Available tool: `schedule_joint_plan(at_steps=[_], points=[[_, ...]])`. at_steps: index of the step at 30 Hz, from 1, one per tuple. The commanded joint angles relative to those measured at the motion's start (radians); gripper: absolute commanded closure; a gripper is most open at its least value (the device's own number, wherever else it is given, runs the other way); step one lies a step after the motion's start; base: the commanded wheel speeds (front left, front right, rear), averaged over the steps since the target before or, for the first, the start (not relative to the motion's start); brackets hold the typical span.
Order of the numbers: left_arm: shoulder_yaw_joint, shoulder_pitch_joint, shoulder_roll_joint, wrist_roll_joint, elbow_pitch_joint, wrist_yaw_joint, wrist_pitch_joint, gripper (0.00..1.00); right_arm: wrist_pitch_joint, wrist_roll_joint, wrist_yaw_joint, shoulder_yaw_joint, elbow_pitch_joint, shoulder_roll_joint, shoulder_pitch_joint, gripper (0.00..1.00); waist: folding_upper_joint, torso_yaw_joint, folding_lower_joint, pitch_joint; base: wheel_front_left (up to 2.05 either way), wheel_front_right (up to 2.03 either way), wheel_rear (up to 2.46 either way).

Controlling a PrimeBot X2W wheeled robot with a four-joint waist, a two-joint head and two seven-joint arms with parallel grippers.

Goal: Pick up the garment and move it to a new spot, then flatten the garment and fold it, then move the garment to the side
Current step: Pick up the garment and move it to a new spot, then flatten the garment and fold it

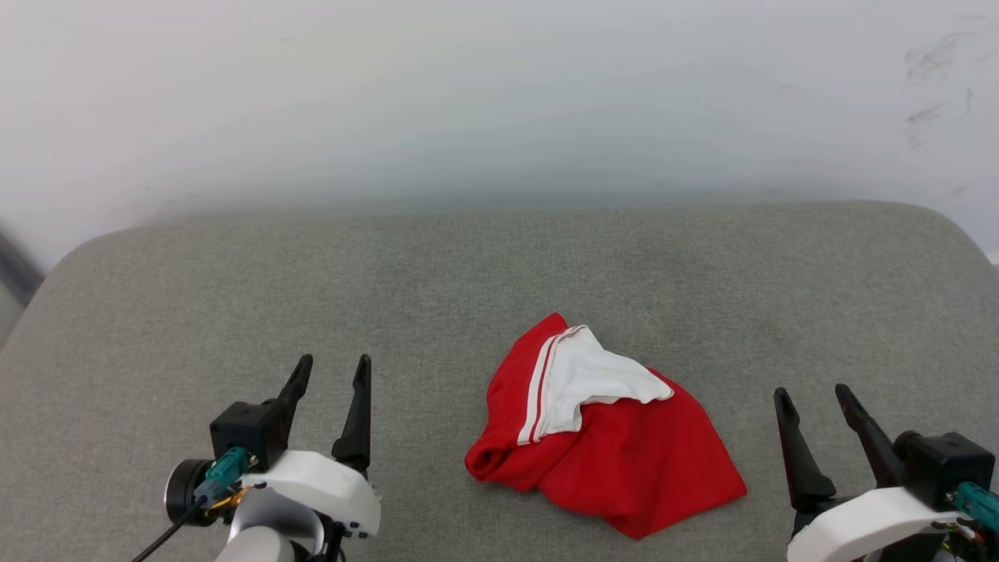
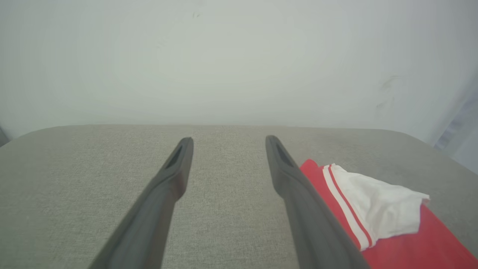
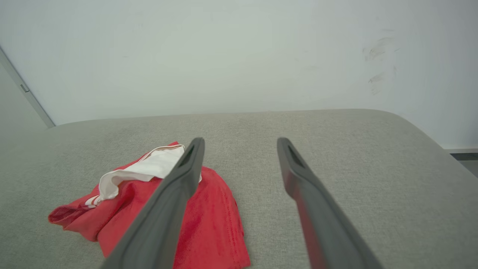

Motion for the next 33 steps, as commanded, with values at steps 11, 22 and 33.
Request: schedule_joint_plan(at_steps=[11,22,33], points=[[-0.012,0.056,0.034,0.013,-0.062,0.039,0.046,0.0,0.015,0.004,0.0,-0.005,-0.021,0.001,0.028,0.0,0.0,-0.002,0.0,-0.006,0.0,0.0,0.0],[-0.022,0.026,0.044,0.02,-0.091,0.049,0.075,0.0,0.016,0.01,0.0,0.0,-0.02,0.001,0.015,0.0,0.0,0.008,0.0,-0.001,0.0,0.0,0.0],[-0.202,-0.261,-0.059,0.016,-0.048,-0.099,0.324,0.0,0.023,0.003,0.0,0.012,-0.021,0.001,-0.003,0.0,0.0,0.01,0.0,0.042,0.0,0.0,0.0]])
